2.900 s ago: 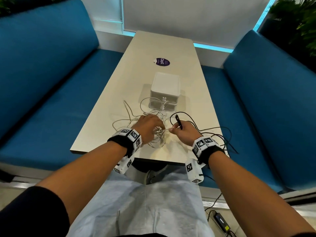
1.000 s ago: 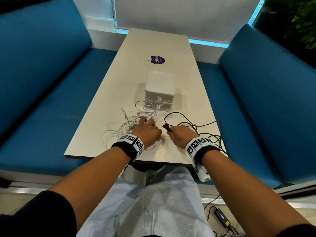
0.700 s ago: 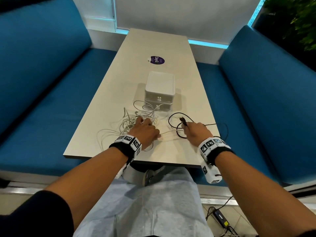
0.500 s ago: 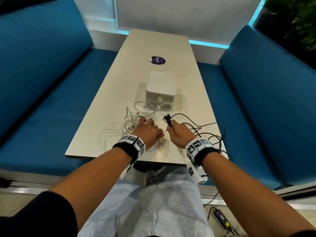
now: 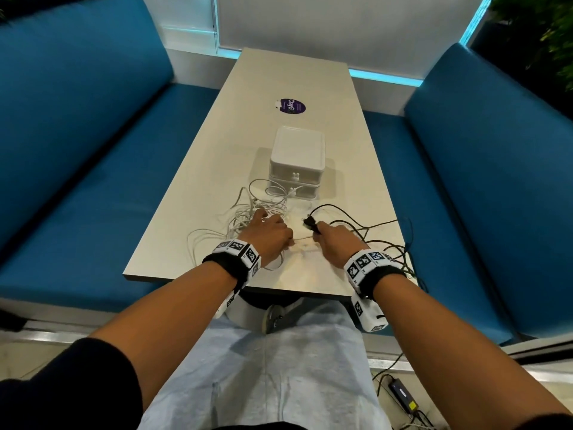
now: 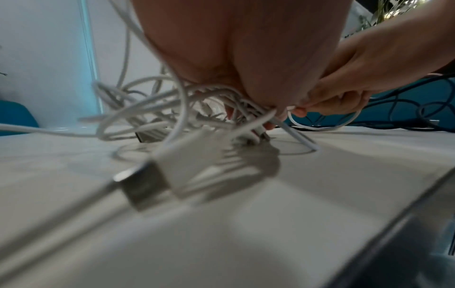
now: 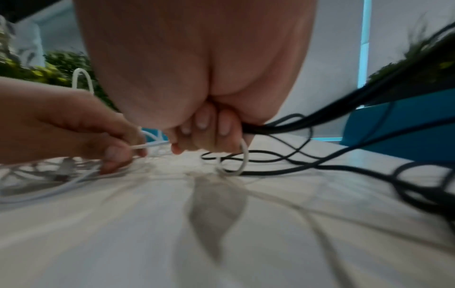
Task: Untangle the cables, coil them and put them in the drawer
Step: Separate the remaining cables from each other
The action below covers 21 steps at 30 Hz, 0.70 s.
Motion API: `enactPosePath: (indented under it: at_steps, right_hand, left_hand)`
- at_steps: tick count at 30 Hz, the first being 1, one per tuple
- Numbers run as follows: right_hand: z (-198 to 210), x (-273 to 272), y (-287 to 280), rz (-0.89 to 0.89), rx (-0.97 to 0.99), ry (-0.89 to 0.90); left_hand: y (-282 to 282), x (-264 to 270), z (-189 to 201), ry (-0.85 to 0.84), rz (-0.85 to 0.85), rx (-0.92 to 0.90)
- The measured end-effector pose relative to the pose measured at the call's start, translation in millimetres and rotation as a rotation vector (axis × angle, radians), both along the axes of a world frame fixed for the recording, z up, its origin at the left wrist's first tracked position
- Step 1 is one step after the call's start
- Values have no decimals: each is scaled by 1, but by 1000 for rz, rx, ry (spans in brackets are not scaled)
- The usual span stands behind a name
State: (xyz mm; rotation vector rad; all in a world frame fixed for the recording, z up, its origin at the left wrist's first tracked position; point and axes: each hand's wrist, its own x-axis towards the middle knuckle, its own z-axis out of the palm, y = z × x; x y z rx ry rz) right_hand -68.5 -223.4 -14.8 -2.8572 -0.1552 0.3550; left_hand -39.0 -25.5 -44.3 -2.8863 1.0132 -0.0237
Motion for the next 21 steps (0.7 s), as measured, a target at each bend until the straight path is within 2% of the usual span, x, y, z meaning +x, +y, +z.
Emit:
enactPosePath:
  at_steps: [3,6,9,13,16,21]
  right_hand:
    - [6,0,-33,-118,-137,-21]
    - [6,-3,-41,-168,-205,-36]
    - [3,-4,-30,-212,-121,-111]
    - [1,-6,-8,-102,13,-213]
    - [-4,-7,16,18,88,-121]
    - [-11,-2,24,11,152,45]
  left_hand:
    - [8,4,2,1,-2,4]
    - [0,1,5,18,11,23]
    - [-7,-3,4,19,40,19]
    - [-10,-6,9,20,56,29]
    - [-15,-9,16,21,46,46]
    - [-14,-10,13,13,65,60]
